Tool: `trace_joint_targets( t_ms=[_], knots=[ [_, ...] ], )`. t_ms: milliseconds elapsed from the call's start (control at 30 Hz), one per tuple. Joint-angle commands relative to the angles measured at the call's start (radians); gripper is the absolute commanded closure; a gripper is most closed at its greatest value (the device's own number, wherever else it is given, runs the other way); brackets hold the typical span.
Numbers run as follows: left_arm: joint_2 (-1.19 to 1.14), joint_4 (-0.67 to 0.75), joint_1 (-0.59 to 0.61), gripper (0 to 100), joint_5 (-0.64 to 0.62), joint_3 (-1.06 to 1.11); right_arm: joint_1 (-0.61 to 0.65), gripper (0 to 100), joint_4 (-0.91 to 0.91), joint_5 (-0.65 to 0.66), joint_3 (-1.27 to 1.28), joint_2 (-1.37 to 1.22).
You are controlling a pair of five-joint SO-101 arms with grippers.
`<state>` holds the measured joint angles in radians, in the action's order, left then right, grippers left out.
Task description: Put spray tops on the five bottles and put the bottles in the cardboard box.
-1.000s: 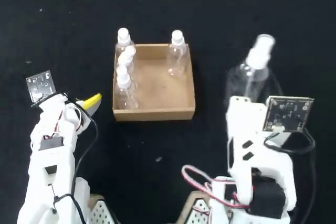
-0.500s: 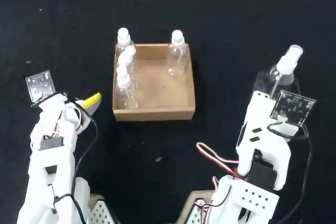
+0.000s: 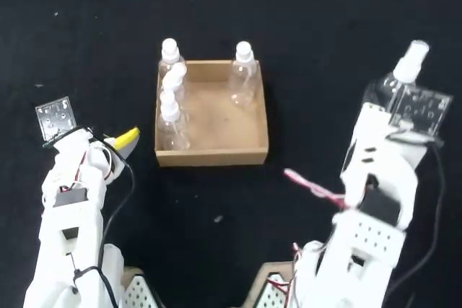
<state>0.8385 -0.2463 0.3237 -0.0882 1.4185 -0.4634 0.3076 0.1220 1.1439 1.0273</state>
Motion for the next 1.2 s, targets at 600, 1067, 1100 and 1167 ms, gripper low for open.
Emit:
trace_joint_targets(
  t_ms=[600,1067,1100,1167],
  knots=[
    [0.012,0.017,-0.010,68,0.003,0.001,-0.117,98.8,-0.852,-0.049,-0.031,-0.802],
    [0.009,0.021,-0.010,68,0.003,0.001,-0.141,98.8,-1.324,-0.081,-0.065,-1.216],
    [0.009,0.021,-0.010,68,0.003,0.001,-0.141,98.8,-1.349,-0.081,-0.067,-1.237],
    [0.009,0.021,-0.010,68,0.003,0.001,-0.140,98.8,-1.395,-0.083,-0.065,-1.271]
  ],
)
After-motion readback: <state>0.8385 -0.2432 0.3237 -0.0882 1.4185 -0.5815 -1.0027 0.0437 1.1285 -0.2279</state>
